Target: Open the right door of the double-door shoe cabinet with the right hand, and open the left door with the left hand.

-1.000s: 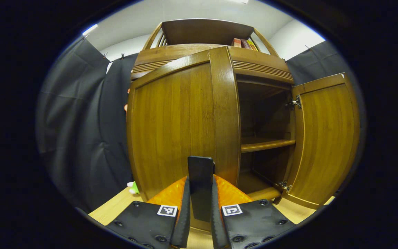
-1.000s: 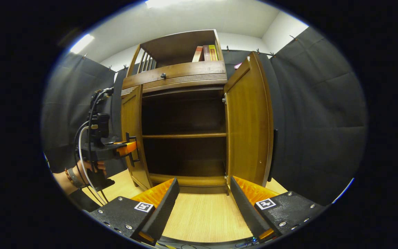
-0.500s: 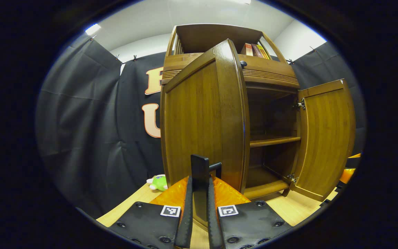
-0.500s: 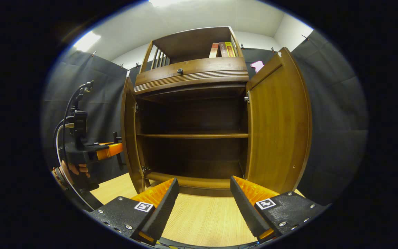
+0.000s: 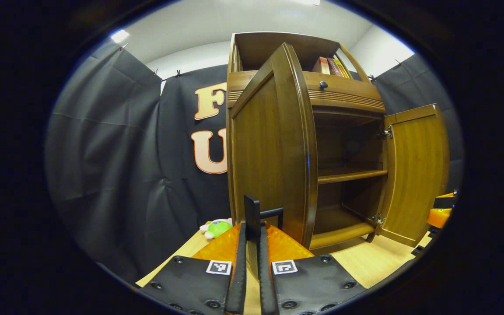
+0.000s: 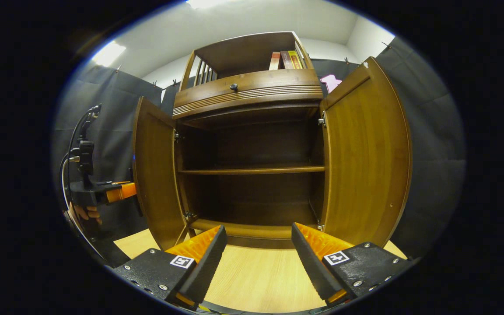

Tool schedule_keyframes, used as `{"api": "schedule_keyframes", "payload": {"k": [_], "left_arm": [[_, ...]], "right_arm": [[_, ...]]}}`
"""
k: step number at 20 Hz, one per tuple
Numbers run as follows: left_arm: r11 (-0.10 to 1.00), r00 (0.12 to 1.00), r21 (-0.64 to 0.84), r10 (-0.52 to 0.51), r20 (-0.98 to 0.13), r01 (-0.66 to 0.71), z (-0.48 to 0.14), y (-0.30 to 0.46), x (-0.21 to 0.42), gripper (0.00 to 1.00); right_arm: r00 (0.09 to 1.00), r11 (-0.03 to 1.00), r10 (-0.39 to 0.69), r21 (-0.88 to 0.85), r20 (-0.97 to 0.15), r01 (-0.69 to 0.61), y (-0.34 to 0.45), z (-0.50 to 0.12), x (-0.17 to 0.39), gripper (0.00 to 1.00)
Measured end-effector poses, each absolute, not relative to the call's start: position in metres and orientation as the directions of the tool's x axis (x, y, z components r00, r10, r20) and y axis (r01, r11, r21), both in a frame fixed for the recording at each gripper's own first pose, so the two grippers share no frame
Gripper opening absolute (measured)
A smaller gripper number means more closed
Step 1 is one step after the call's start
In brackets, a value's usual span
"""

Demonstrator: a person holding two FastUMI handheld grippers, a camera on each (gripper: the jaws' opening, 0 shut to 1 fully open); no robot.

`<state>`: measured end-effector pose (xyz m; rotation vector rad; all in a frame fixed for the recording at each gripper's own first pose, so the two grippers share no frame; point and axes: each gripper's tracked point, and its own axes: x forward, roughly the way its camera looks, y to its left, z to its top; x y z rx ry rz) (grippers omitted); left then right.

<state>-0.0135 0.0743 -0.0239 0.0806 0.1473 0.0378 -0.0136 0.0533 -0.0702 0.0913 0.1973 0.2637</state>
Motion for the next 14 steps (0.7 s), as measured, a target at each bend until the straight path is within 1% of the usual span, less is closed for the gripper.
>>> {"api": "schedule_keyframes", "payload": {"k": [2,6,10,14], "left_arm": [[0.996,0.989,0.089,0.025,-0.143,-0.012,-0.021,0.081,-0.018,0.19],[0.994,0.995,0.107,0.008,-0.103,0.003,-0.013,0.102,-0.025,0.2],[0.995,0.994,0.099,0.002,-0.107,0.009,-0.01,0.13,-0.029,0.19],[0.993,0.993,0.111,-0.018,-0.114,0.031,-0.008,0.167,-0.028,0.05]], "right_arm": [[0.945,0.963,0.264,0.1,-0.192,-0.249,0.061,-0.073,-0.013,0.92],[0.938,0.957,0.286,0.098,-0.196,-0.272,0.085,-0.076,-0.012,0.92],[0.93,0.949,0.314,0.107,-0.192,-0.298,0.115,-0.078,-0.011,0.92],[0.921,0.937,0.344,0.13,-0.18,-0.324,0.152,-0.078,-0.014,0.92]]}}
